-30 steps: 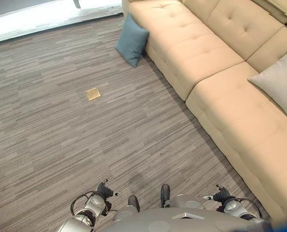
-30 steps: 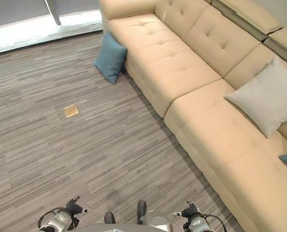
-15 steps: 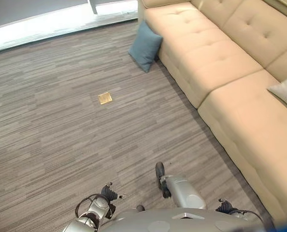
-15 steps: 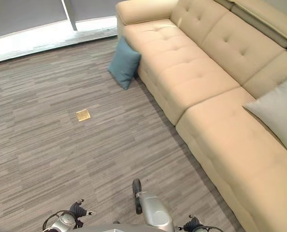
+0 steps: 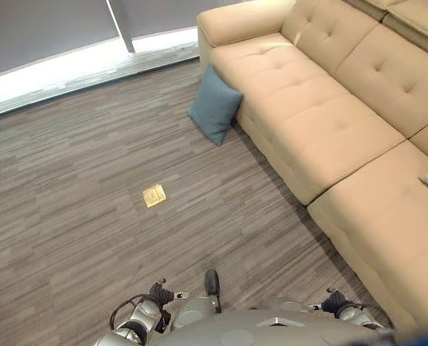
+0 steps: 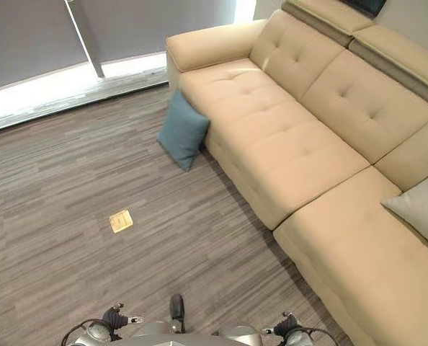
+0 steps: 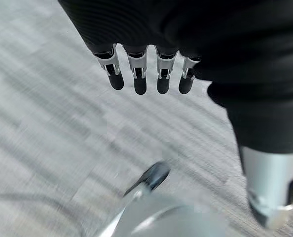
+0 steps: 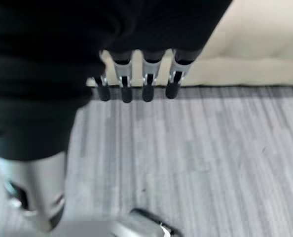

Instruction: Pick up all the scattered cushions and arrange them neatly on the sofa.

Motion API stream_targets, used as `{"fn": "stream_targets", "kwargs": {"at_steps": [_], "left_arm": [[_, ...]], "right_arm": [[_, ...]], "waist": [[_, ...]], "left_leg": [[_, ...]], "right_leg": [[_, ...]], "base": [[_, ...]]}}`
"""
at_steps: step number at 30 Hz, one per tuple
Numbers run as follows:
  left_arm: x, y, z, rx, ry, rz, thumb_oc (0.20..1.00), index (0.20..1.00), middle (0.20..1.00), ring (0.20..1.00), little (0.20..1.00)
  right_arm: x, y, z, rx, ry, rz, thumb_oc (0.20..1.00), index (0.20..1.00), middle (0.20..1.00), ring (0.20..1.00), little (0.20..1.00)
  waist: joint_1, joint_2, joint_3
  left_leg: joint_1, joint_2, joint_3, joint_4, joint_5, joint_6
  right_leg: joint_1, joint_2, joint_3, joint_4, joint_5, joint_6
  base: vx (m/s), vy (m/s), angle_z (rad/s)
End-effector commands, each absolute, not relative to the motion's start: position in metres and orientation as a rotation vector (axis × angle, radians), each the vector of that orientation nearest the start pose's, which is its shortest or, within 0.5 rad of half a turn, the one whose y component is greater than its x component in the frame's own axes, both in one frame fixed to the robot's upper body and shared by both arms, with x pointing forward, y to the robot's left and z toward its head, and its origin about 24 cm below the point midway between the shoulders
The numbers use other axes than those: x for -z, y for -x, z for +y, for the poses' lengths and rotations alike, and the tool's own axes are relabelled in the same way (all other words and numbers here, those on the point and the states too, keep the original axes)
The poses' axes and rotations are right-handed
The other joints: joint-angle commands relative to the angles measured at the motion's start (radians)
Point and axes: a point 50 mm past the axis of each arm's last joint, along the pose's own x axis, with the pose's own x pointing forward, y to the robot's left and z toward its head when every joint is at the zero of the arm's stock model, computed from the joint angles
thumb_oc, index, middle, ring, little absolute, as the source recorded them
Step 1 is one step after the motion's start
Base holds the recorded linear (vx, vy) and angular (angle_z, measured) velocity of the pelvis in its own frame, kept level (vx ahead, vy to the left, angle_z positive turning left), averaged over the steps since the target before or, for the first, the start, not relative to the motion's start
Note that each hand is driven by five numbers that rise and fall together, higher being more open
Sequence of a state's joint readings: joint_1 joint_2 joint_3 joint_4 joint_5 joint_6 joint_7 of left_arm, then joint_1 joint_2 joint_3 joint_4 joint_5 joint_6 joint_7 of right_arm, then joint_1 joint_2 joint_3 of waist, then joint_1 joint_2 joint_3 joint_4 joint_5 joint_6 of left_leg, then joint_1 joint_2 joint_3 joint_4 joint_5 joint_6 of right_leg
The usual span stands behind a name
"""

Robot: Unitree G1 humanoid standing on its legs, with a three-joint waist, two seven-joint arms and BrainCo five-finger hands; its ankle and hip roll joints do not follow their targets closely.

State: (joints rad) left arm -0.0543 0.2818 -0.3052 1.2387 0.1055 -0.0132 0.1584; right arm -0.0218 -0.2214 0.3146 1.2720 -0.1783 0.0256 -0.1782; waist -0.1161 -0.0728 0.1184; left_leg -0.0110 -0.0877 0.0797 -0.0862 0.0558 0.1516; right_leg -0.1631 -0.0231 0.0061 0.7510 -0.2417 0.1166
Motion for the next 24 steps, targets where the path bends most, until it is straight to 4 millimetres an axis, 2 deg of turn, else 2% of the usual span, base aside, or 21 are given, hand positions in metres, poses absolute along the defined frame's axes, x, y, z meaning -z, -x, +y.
{"fn": "stream_targets", "kwargs": {"at_steps": [1, 2, 3, 4, 5, 7, 8, 10, 12, 13, 14, 15, 17, 18, 19, 20, 21, 24], "left_arm": [[0.152, -0.108, 0.251, -0.011, -0.610, 1.147, 1.000, 1.000, 1.000, 1.000, 1.000], [0.151, -0.108, 0.252, -0.019, -0.601, 1.147, 1.000, 1.000, 1.000, 1.000, 1.000], [0.151, -0.108, 0.252, -0.019, -0.601, 1.147, 1.000, 1.000, 1.000, 1.000, 1.000], [0.151, -0.109, 0.252, -0.017, -0.604, 1.140, 1.000, 1.000, 1.000, 1.000, 1.000], [0.151, -0.110, 0.251, -0.012, -0.611, 1.139, 1.000, 1.000, 1.000, 1.000, 1.000], [0.152, -0.111, 0.247, 0.007, -0.625, 1.136, 1.000, 1.000, 1.000, 1.000, 1.000], [0.152, -0.112, 0.246, 0.021, -0.632, 1.133, 1.000, 1.000, 1.000, 1.000, 1.000], [0.155, -0.108, 0.241, 0.045, -0.638, 1.141, 1.000, 1.000, 1.000, 1.000, 1.000], [0.156, -0.105, 0.240, 0.052, -0.639, 1.152, 1.000, 1.000, 1.000, 1.000, 1.000], [0.157, -0.101, 0.240, 0.050, -0.635, 1.164, 1.000, 1.000, 1.000, 1.000, 1.000], [0.158, -0.097, 0.239, 0.045, -0.631, 1.173, 1.000, 1.000, 1.000, 1.000, 1.000], [0.158, -0.099, 0.239, 0.042, -0.631, 1.167, 1.000, 1.000, 1.000, 1.000, 1.000], [0.157, -0.098, 0.240, 0.026, -0.621, 1.166, 1.000, 1.000, 1.000, 1.000, 1.000], [0.158, -0.096, 0.240, 0.021, -0.615, 1.173, 1.000, 1.000, 1.000, 1.000, 1.000], [0.158, -0.096, 0.241, 0.023, -0.617, 1.173, 1.000, 1.000, 1.000, 1.000, 1.000], [0.157, -0.096, 0.241, 0.022, -0.616, 1.172, 1.000, 1.000, 1.000, 1.000, 1.000], [0.157, -0.098, 0.240, 0.020, -0.609, 1.167, 1.000, 1.000, 1.000, 1.000, 1.000], [0.158, -0.094, 0.240, 0.036, -0.617, 1.187, 1.000, 1.000, 1.000, 1.000, 1.000]], "right_arm": [[0.158, -0.107, -0.231, -0.061, 0.674, 1.174, 1.000, 1.000, 1.000, 1.000, 1.000], [0.159, -0.106, -0.231, -0.067, 0.679, 1.179, 1.000, 1.000, 1.000, 1.000, 1.000], [0.159, -0.106, -0.231, -0.067, 0.679, 1.179, 1.000, 1.000, 1.000, 1.000, 1.000], [0.159, -0.106, -0.231, -0.075, 0.686, 1.179, 1.000, 1.000, 1.000, 1.000, 1.000], [0.158, -0.107, -0.233, -0.078, 0.700, 1.180, 1.000, 1.000, 1.000, 1.000, 1.000], [0.159, -0.103, -0.235, -0.088, 0.724, 1.191, 1.000, 1.000, 1.000, 1.000, 1.000], [0.160, -0.095, -0.238, -0.076, 0.722, 1.215, 1.000, 1.000, 1.000, 1.000, 1.000], [0.162, -0.084, -0.241, -0.063, 0.715, 1.252, 1.000, 1.000, 1.000, 1.000, 1.000], [0.162, -0.079, -0.242, -0.057, 0.709, 1.268, 1.000, 1.000, 1.000, 1.000, 1.000], [0.162, -0.076, -0.245, -0.046, 0.702, 1.280, 1.000, 1.000, 1.000, 1.000, 1.000], [0.162, -0.077, -0.245, -0.047, 0.707, 1.273, 1.000, 1.000, 1.000, 1.000, 1.000], [0.161, -0.079, -0.246, -0.047, 0.713, 1.267, 1.000, 1.000, 1.000, 1.000, 1.000], [0.160, -0.083, -0.248, -0.036, 0.720, 1.257, 1.000, 1.000, 1.000, 1.000, 1.000], [0.159, -0.087, -0.247, -0.036, 0.720, 1.245, 1.000, 1.000, 1.000, 1.000, 1.000], [0.158, -0.091, -0.246, -0.038, 0.725, 1.229, 1.000, 1.000, 1.000, 1.000, 1.000], [0.158, -0.092, -0.247, -0.039, 0.729, 1.227, 1.000, 1.000, 1.000, 1.000, 1.000], [0.157, -0.093, -0.249, -0.035, 0.739, 1.224, 1.000, 1.000, 1.000, 1.000, 1.000], [0.159, -0.088, -0.248, -0.034, 0.725, 1.242, 1.000, 1.000, 1.000, 1.000, 1.000]], "waist": [[0.010, -0.010, 0.038], [0.002, -0.009, 0.034], [0.002, -0.009, 0.034], [-0.015, -0.010, 0.037], [-0.032, -0.019, 0.040], [-0.060, -0.022, 0.051], [-0.077, -0.024, 0.049], [-0.083, -0.022, 0.024], [-0.087, -0.018, 0.017], [-0.093, -0.008, 0.010], [-0.090, -0.010, 0.013], [-0.082, -0.016, 0.018], [-0.064, -0.034, 0.024], [-0.047, -0.052, 0.022], [-0.031, -0.063, 0.015], [-0.025, -0.060, 0.015], [-0.011, -0.049, 0.017], [-0.012, -0.034, 0.006]], "left_leg": [[-0.005, 0.048, -0.015, 0.100, -0.128, -0.101], [0.020, 0.038, -0.028, 0.089, -0.141, -0.098], [0.020, 0.038, -0.028, 0.089, -0.141, -0.098], [0.043, 0.024, -0.041, 0.085, -0.153, -0.098], [0.061, 0.000, -0.058, 0.083, -0.165, -0.099], [0.098, -0.021, -0.079, 0.092, -0.197, -0.106], [0.118, -0.033, -0.093, 0.105, -0.220, -0.108], [0.142, -0.042, -0.109, 0.119, -0.252, -0.115], [0.146, -0.037, -0.112, 0.131, -0.261, -0.123], [0.144, -0.030, -0.111, 0.193, -0.247, -0.153], [0.090, -0.027, -0.100, 0.355, -0.180, -0.204], [0.047, -0.029, -0.084, 0.438, -0.159, -0.220], [-0.026, -0.002, -0.036, 0.519, -0.167, -0.219], [-0.069, 0.027, -0.006, 0.493, -0.211, -0.190], [-0.089, 0.045, -0.014, 0.411, -0.241, -0.173], [-0.095, 0.055, -0.031, 0.354, -0.214, -0.178], [-0.117, 0.076, -0.066, 0.267, -0.148, -0.192], [-0.079, 0.063, -0.080, 0.191, -0.132, -0.182]], "right_leg": [[-0.001, -0.009, 0.012, -0.270, 0.238, 0.011], [-0.036, 0.007, 0.002, -0.335, 0.222, -0.001], [-0.036, 0.007, 0.002, -0.335, 0.222, -0.001], [-0.057, 0.035, 0.006, -0.426, 0.216, -0.006], [-0.080, 0.049, 0.015, -0.549, 0.243, 0.005], [-0.111, 0.063, 0.004, -0.650, 0.286, 0.027], [-0.102, 0.062, 0.001, -0.675, 0.289, 0.025], [-0.065, 0.070, 0.026, -0.669, 0.290, 0.003], [-0.056, 0.071, 0.024, -0.667, 0.283, -0.002], [-0.027, 0.073, 0.015, -0.671, 0.270, -0.018], [0.014, 0.069, 0.014, -0.684, 0.265, -0.034], [0.035, 0.060, 0.017, -0.695, 0.261, -0.041], [0.065, 0.043, 0.026, -0.710, 0.248, -0.050], [0.089, 0.026, 0.032, -0.717, 0.236, -0.047], [0.104, 0.017, 0.043, -0.719, 0.217, -0.040], [0.111, 0.018, 0.046, -0.714, 0.205, -0.038], [0.130, 0.024, 0.050, -0.716, 0.186, -0.040], [0.144, 0.027, 0.060, -0.694, 0.172, -0.036]], "base": [[0.28, 0.157, 0.49], [0.24, 0.102, 0.38], [0.34, 0.103, 0.18], [0.32, 0.068, 0.22], [0.43, 0.085, 0.12], [0.39, 0.051, 0.38], [0.37, 0.016, 0.95], [0.35, -0.049, 1.08], [0.22, -0.045, 0.73], [0.23, -0.040, 0.48], [0.25, -0.041, 0.41], [0.14, -0.027, 0.10], [0.13, 0.005, 0.07], [0.27, 0.034, 0.04], [0.29, 0.061, -0.15], [0.30, 0.118, -0.25], [0.24, 0.155, -0.38], [0.22, 0.201, -0.50]]}}
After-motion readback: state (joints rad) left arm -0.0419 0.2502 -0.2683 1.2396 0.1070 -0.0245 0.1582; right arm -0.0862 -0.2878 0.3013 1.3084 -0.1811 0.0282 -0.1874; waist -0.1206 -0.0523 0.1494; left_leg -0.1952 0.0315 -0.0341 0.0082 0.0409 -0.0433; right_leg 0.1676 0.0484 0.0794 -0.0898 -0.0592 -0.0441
